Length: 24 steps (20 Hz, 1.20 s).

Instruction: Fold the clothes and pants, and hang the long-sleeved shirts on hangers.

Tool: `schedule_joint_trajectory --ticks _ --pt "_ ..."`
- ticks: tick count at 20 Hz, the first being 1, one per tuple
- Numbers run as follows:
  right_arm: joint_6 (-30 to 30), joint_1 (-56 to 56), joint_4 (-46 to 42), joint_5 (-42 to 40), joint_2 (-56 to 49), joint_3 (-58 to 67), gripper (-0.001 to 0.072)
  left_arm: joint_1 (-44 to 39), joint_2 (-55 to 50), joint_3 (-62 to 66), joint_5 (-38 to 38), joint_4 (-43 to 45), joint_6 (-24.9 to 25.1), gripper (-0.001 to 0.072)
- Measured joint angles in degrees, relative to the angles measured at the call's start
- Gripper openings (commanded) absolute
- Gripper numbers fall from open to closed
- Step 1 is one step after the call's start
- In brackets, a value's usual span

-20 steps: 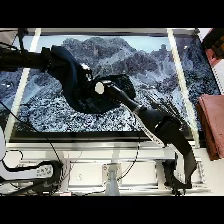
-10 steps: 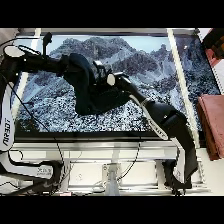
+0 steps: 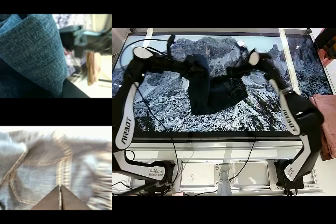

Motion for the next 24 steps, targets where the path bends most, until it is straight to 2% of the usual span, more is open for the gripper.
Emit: schedule_joint_trajectory --ticks 4,5,6,7,8,14,15,17,18,19,20,24 --pt "-1.0 -5.0 0.0 0.4 5.9 0.0 0.005 -7.1 -2.5 0.0 7.2 -6.2 0.0 0.004" --pt "-1.1 -6.1 0.0 0.5 7.3 0.1 0.005 -8.8 -3.4 0.0 9.4 -6.8 -0.1 0.0084" --pt "-1.2 -6.9 -0.1 0.7 8.3 0.1 0.005 -10.5 -4.4 0.0 11.6 -7.4 -0.1 0.032" --pt "-1.2 -7.8 -0.2 1.6 9.1 0.0 0.005 -12.0 -5.4 0.0 13.4 -8.5 -0.2 0.0637" --pt "-1.3 -8.5 -0.2 2.0 9.7 0.0 0.005 -13.5 -6.5 0.0 14.9 -9.2 -0.2 0.0714" --pt "-1.4 -11.5 -0.6 4.4 11.1 0.0 0.005 -18.6 -10.8 0.0 17.9 -18.4 1.0 0.0705" --pt "-1.4 -11.9 -0.6 4.4 11.3 0.0 0.005 -18.7 -11.0 0.0 18.1 -20.4 2.2 0.0642" --pt "-1.5 -12.9 -0.9 4.7 11.3 0.0 0.0051 -18.2 -11.3 0.0 17.7 -23.2 5.3 0.0341" --pt "-1.5 -13.4 -1.2 4.7 11.3 0.0 0.0051 -17.7 -11.4 0.0 17.5 -23.8 6.7 0.0233" --pt "-1.5 -13.9 -1.2 4.3 11.4 0.0 0.005 -17.0 -11.4 0.0 17.2 -24.2 8.0 0.0091" --pt "-1.5 -14.4 -1.2 4.1 11.4 0.0 0.005 -16.4 -11.5 0.0 17.0 -24.1 9.0 0.0028" --pt "-1.5 -17.8 -1.7 1.9 11.4 0.0 0.0049 -13.0 -11.6 0.0 13.9 -22.1 11.2 0.0026"
